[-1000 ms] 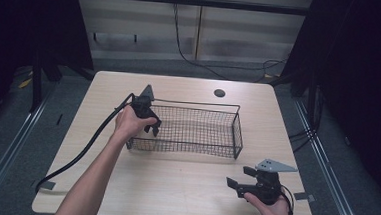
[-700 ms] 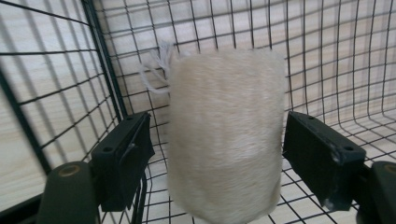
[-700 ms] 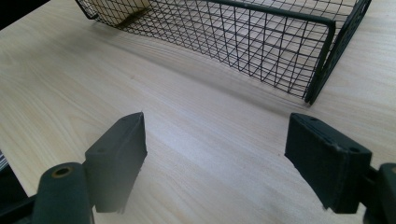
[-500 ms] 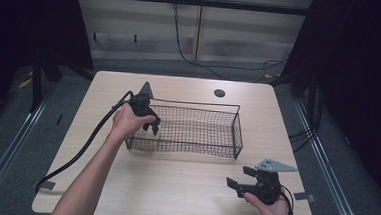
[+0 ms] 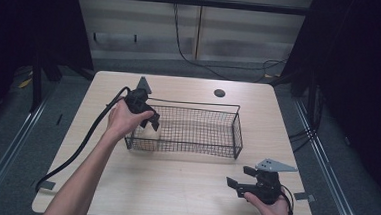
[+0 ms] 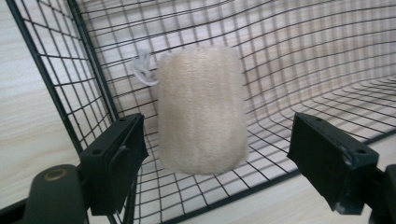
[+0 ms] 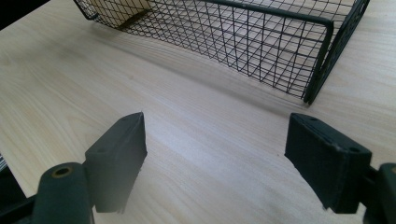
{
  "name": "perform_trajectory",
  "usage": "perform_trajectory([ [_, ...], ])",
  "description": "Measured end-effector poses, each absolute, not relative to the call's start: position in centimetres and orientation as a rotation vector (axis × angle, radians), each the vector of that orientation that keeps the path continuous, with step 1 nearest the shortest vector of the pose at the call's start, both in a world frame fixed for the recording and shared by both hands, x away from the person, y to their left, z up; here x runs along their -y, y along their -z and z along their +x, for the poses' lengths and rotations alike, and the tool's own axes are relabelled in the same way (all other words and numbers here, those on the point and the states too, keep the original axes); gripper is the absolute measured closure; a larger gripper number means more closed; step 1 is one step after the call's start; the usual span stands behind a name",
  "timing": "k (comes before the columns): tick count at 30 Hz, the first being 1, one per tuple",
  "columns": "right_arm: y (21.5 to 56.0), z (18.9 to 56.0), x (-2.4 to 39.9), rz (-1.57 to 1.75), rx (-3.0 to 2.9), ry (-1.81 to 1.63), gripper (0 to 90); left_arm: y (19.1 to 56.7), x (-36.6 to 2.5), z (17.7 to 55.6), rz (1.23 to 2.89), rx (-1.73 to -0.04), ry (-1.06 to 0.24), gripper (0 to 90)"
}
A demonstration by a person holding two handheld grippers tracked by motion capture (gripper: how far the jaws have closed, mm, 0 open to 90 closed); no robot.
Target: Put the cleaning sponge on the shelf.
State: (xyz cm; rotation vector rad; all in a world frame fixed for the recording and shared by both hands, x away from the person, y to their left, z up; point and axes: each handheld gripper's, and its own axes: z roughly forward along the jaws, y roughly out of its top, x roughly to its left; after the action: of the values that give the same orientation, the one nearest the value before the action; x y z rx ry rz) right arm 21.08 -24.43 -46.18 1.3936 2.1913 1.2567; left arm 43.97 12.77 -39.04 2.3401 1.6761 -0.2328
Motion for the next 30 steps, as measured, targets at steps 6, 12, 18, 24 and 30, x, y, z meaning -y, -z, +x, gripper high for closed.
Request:
perform_trajectory([
  [6, 46.2, 21.1, 24.4, 1.393, -2.192, -1.256, 20.4, 38.2, -13.2, 43.5, 2.321, -1.606, 0.223, 18.0],
  [12, 46.1, 21.1, 24.4, 1.390, -2.193, -1.254, 20.4, 38.0, -14.7, 43.0, 2.257, -1.515, 0.319, 17.6],
  [18, 46.2, 21.1, 24.4, 1.387, -2.193, -1.252, 20.5, 37.5, -16.2, 42.3, 2.225, -1.450, 0.270, 17.6],
  [24, 46.2, 21.1, 24.4, 1.393, -2.192, -1.251, 20.4, 36.9, -17.4, 41.1, 2.220, -1.280, 0.244, 16.8],
  [30, 46.2, 21.2, 24.3, 1.390, -2.193, -1.249, 20.4, 37.4, -18.6, 39.9, 2.259, -1.238, 0.247, 23.0],
])
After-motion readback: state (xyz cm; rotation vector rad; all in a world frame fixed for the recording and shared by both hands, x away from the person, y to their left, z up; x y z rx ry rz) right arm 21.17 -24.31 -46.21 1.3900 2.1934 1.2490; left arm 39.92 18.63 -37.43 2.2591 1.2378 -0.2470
